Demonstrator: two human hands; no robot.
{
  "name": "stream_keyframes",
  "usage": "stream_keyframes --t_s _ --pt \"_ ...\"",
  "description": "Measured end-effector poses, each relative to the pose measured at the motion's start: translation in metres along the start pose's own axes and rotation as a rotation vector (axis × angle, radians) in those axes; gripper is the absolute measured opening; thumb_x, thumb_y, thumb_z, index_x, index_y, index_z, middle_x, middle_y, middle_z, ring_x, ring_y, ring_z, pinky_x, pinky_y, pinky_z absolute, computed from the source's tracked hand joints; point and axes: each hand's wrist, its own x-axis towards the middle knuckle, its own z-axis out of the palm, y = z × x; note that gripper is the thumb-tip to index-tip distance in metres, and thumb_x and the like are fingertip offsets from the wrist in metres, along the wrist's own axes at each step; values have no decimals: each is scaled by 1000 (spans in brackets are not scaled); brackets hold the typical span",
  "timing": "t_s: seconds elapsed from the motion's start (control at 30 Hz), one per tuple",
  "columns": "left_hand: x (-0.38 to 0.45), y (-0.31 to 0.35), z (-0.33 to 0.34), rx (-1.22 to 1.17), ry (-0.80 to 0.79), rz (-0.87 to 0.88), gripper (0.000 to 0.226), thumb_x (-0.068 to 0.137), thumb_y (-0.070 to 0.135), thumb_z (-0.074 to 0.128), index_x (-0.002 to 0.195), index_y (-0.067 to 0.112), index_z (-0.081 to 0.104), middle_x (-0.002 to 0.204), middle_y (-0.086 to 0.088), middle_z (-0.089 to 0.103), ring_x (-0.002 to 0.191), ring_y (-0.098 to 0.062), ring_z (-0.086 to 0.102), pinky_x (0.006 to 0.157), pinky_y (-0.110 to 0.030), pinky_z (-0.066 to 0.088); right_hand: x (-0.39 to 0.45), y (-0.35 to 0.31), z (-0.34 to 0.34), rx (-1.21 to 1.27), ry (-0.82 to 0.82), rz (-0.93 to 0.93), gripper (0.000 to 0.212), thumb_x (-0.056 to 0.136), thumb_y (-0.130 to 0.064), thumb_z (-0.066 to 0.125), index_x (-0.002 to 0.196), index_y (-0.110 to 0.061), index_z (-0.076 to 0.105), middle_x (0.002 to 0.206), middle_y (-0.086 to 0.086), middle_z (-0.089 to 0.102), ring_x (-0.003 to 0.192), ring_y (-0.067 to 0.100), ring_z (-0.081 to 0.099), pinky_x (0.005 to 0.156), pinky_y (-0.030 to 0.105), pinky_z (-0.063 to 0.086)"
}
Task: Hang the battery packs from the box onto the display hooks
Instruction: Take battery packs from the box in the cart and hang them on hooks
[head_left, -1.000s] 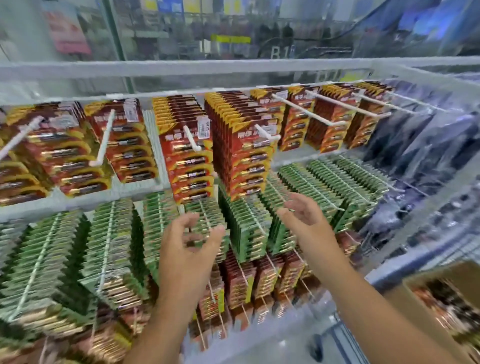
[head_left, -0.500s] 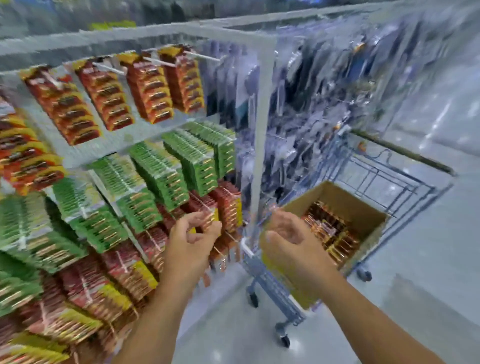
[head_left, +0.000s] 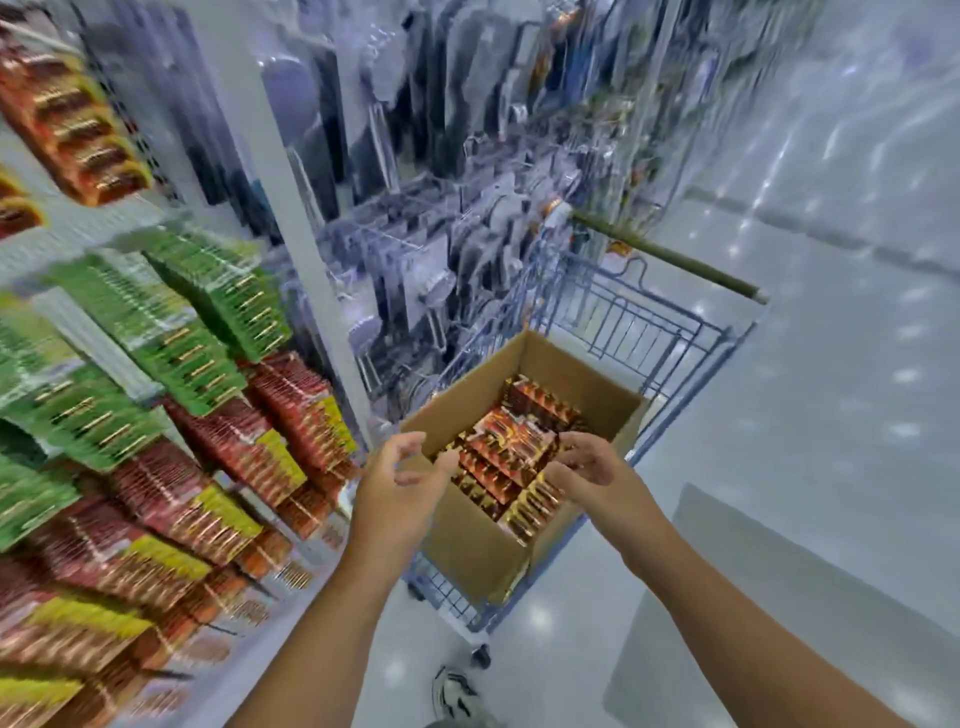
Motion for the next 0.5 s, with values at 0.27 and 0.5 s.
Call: stream_keyframes --t_s 0.27,0.5 --pt "88 -31 50 169 -64 -183 31 95 46 72 119 32 59 129 3 57 87 5 51 64 -12 36 77 25 -18 -179 -95 129 41 93 -38 76 131 -37 59 121 -4 63 109 11 63 76 15 52" --pt "128 -49 76 240 -4 -293 39 91 59 70 121 40 56 132 8 53 95 -2 59 68 -21 42 158 44 -26 -306 -306 205 37 93 -39 77 125 -42 61 121 -4 62 106 18 67 76 24 58"
